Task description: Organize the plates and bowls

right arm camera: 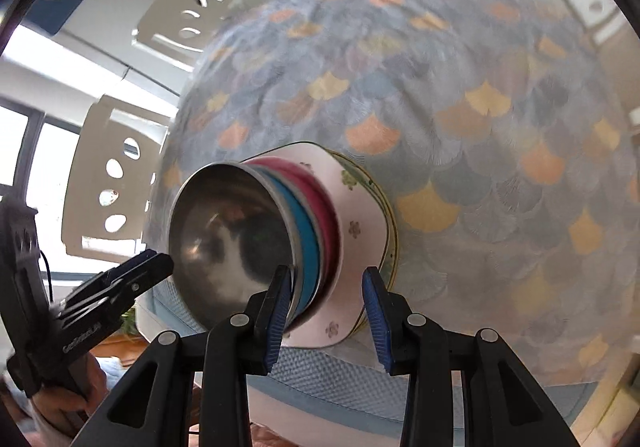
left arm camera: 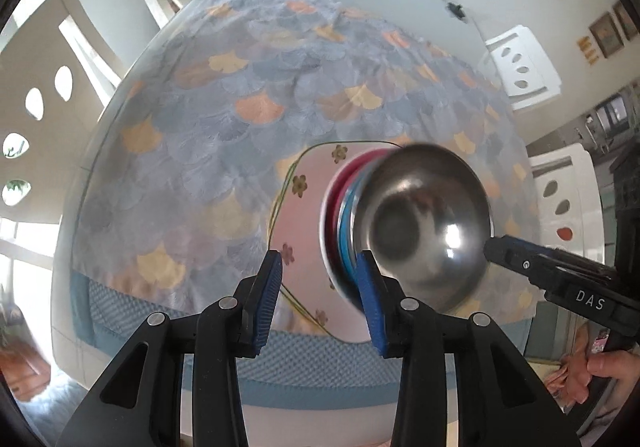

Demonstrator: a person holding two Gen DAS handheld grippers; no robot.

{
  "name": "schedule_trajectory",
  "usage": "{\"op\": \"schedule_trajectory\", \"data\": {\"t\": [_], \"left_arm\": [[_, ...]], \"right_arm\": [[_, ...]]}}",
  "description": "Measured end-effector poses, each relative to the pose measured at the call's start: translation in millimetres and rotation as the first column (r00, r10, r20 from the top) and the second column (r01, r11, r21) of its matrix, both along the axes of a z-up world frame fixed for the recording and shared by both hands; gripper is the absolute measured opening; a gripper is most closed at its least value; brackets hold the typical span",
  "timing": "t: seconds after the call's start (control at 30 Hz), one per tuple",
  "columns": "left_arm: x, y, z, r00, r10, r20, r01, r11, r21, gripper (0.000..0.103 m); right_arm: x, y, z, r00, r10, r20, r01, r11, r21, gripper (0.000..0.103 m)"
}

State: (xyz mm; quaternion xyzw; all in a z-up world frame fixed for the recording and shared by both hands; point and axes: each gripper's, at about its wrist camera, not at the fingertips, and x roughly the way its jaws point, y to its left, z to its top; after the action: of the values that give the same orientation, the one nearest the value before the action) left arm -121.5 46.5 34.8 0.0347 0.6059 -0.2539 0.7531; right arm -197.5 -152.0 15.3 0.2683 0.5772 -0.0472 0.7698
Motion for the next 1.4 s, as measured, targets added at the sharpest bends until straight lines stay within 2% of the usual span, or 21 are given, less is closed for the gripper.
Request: {"op": "schedule_trajectory", "data": {"t": [0.1, 0.2, 0.3, 0.37, 0.43, 0.47, 0.6, 0.7, 0.77, 0.93, 1.13, 1.4], "left_arm": [[-10.1, 6.5, 8.1, 1.000, 0.009, 0.025, -0.008, 1.000, -0.017, 0.036], [-17.9, 12.3, 17.0, 0.999, 0.025, 0.048, -0.025, 1.000, -0.007, 0.036], [-27.7, 15.8, 20.9, 0.996, 0.023, 0.089, -0.025, 0.999, 0.028, 0.050], [-34.4, 17.6, 17.0, 0.993, 0.031, 0.111, -0.037, 0.998, 0.053, 0.075], [-41.3, 17.7, 8.2, 0.992, 0.050, 0.117, -0.058, 0.996, 0.066, 0.085], [-44.6, 17.3, 4.1, 0.992, 0.059, 0.110, -0.068, 0.995, 0.071, 0.086], [-53.8, 5.2, -15.3, 0.995, 0.065, 0.080, -0.075, 0.989, 0.128, 0.086], [-59.8, -6.7, -19.1, 0.993, 0.045, 0.109, -0.065, 0.980, 0.190, 0.087], [-62.8, -13.2, -20.9, 0.991, 0.042, 0.129, -0.073, 0.967, 0.246, 0.092], [-70.5, -20.1, -23.3, 0.988, 0.053, 0.144, -0.091, 0.959, 0.270, 0.095], [-77.9, -24.1, -26.6, 0.983, 0.079, 0.164, -0.127, 0.945, 0.302, 0.095], [-76.2, -28.8, -18.5, 0.972, 0.086, 0.219, -0.142, 0.956, 0.255, 0.095]], "right_arm": [[-10.1, 15.7, 17.8, 0.997, 0.002, 0.074, 0.002, 0.999, -0.050, 0.036], [-16.4, 32.8, 35.4, 0.992, 0.045, 0.121, -0.030, 0.991, -0.127, 0.038], [-21.5, 46.6, 39.6, 0.989, 0.086, 0.120, -0.064, 0.983, -0.173, 0.059], [-24.5, 55.1, 35.1, 0.987, 0.116, 0.109, -0.095, 0.979, -0.179, 0.067], [-29.3, 61.3, 24.7, 0.984, 0.161, 0.078, -0.144, 0.971, -0.191, 0.100], [-33.3, 63.0, 20.9, 0.981, 0.178, 0.079, -0.159, 0.967, -0.197, 0.103], [-50.8, 58.2, 8.0, 0.980, 0.185, 0.075, -0.162, 0.958, -0.236, 0.103], [-63.0, 47.9, -0.9, 0.985, 0.167, 0.051, -0.148, 0.955, -0.257, 0.103], [-66.8, 38.7, -6.3, 0.987, 0.160, 0.031, -0.147, 0.956, -0.255, 0.103], [-67.8, 29.5, -3.7, 0.982, 0.181, 0.054, -0.160, 0.949, -0.272, 0.103], [-68.3, 39.5, -5.5, 0.959, 0.273, 0.076, -0.245, 0.933, -0.265, 0.103], [-70.5, 37.0, 0.5, 0.945, 0.300, 0.128, -0.256, 0.925, -0.280, 0.103]]}}
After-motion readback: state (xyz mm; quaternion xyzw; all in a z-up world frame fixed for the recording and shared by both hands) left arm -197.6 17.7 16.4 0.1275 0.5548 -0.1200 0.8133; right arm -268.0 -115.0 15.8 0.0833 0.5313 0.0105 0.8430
